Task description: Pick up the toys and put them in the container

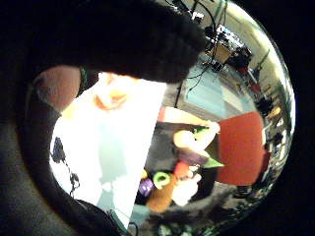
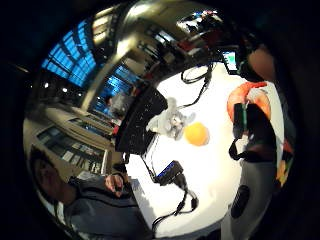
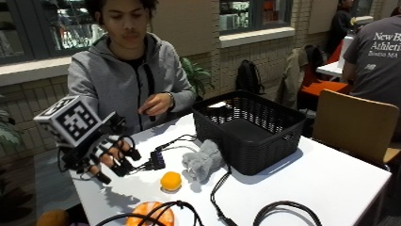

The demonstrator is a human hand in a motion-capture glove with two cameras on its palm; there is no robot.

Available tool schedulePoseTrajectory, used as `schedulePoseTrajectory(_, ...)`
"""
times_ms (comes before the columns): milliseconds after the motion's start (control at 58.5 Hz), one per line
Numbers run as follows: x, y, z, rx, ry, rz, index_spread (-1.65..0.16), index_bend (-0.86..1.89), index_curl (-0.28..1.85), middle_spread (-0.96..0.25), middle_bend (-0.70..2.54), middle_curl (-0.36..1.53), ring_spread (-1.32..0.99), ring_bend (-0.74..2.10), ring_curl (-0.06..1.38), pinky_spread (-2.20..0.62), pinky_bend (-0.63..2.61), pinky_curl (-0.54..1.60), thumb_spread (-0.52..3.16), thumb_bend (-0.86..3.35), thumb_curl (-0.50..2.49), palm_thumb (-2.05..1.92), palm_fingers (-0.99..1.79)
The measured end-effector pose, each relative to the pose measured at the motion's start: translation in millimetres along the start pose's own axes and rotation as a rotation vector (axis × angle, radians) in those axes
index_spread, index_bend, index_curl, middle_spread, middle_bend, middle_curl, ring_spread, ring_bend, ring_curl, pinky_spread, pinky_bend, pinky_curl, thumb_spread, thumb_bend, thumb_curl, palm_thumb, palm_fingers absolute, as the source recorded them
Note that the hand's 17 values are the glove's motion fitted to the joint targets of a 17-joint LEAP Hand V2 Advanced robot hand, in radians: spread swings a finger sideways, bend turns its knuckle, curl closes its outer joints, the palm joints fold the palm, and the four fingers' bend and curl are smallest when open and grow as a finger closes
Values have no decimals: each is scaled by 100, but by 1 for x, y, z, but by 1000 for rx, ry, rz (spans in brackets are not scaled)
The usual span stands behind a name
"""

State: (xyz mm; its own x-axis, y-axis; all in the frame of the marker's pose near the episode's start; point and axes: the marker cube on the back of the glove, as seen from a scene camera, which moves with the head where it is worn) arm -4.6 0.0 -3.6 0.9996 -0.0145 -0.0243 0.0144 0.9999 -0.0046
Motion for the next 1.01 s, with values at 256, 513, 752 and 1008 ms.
schedulePoseTrajectory(256,-54,3,-17,21,92,-122,-18,24,18,-2,25,12,-19,43,15,-9,55,21,119,44,12,37,70)
schedulePoseTrajectory(513,-111,-14,36,-140,145,-245,-24,16,22,-3,29,19,-23,48,18,-10,60,25,138,38,17,26,63)
schedulePoseTrajectory(752,-128,-39,86,-239,204,-304,-27,10,20,-1,29,24,-20,48,20,-7,74,32,137,30,20,21,29)
schedulePoseTrajectory(1008,-131,-81,113,-287,140,-359,-28,16,21,2,27,29,-14,45,20,-2,83,35,130,21,23,19,10)
